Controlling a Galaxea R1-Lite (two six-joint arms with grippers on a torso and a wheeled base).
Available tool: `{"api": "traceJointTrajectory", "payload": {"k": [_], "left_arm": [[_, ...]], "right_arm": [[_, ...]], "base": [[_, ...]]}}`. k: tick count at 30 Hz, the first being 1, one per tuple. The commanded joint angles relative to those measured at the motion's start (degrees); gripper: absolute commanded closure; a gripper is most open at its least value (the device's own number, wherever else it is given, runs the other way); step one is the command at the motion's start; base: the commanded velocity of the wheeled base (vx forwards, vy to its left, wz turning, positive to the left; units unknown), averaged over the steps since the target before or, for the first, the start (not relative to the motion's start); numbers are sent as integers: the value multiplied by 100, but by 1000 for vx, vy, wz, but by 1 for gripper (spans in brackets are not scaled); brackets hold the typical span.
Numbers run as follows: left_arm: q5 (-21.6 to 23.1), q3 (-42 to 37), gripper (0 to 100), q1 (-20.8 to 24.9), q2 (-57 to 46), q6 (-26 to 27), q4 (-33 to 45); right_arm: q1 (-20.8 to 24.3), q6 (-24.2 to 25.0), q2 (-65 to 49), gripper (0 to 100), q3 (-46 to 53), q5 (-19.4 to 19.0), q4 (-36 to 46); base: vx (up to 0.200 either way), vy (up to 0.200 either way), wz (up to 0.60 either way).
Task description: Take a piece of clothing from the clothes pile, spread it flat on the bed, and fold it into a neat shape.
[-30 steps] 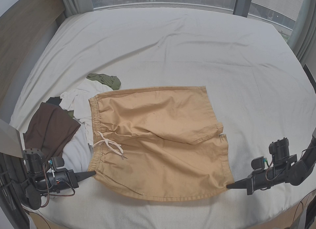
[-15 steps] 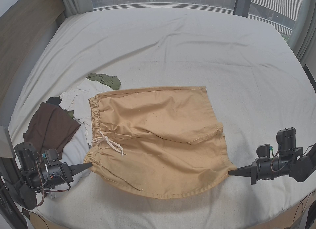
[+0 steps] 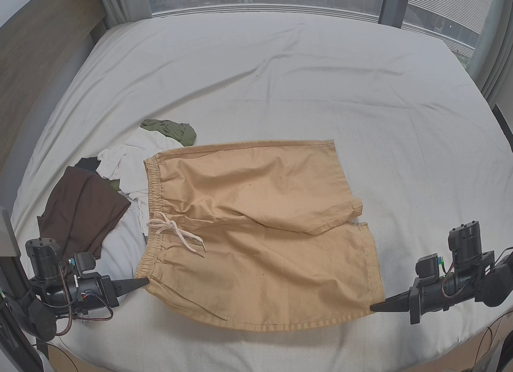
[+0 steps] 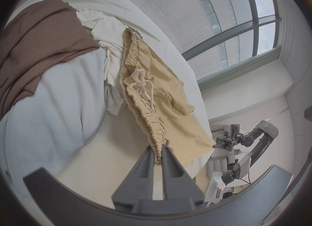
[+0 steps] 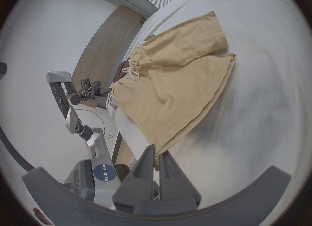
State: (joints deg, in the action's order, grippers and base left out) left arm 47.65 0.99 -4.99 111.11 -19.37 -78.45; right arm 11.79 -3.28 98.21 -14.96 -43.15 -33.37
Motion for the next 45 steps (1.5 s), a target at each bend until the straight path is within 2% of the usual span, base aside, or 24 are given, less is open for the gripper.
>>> {"api": "traceJointTrajectory", "payload": {"k": [1, 6, 10, 17, 27, 31, 36, 40, 45], "left_arm": [[42, -99, 100, -73, -71, 12, -74], [201, -20, 100, -99, -194, -190, -408], [201, 68, 100, -90, -203, -779, -1067], [201, 402, 100, -81, -537, -1324, -1050], [201, 297, 100, -90, -625, -1376, -1050], [271, 51, 100, -81, -695, -1359, -1041], [376, -20, 100, -99, -695, -1350, -1041], [385, 156, 100, -99, -704, -1376, -1050], [306, 534, 100, -99, -643, -1447, -1050]], "right_arm": [[-10, -6, -144, 100, -121, 0, 6], [-80, 55, -162, 100, -376, -35, -21], [-159, 82, -337, 100, -491, -158, -56], [-54, 407, -944, 100, -508, -211, -3], [544, 477, -1436, 100, -315, -264, 401], [807, 433, -1726, 100, -376, -228, 1113], [728, 442, -1752, 100, -491, -220, 1104], [298, 451, -1691, 100, -719, -228, 1095], [25, 495, -1629, 100, -965, -246, 1095]], "base": [[0, 0, 0], [0, 0, 0], [0, 0, 0], [0, 0, 0], [0, 0, 0], [0, 0, 0], [0, 0, 0], [0, 0, 0], [0, 0, 0]]}}
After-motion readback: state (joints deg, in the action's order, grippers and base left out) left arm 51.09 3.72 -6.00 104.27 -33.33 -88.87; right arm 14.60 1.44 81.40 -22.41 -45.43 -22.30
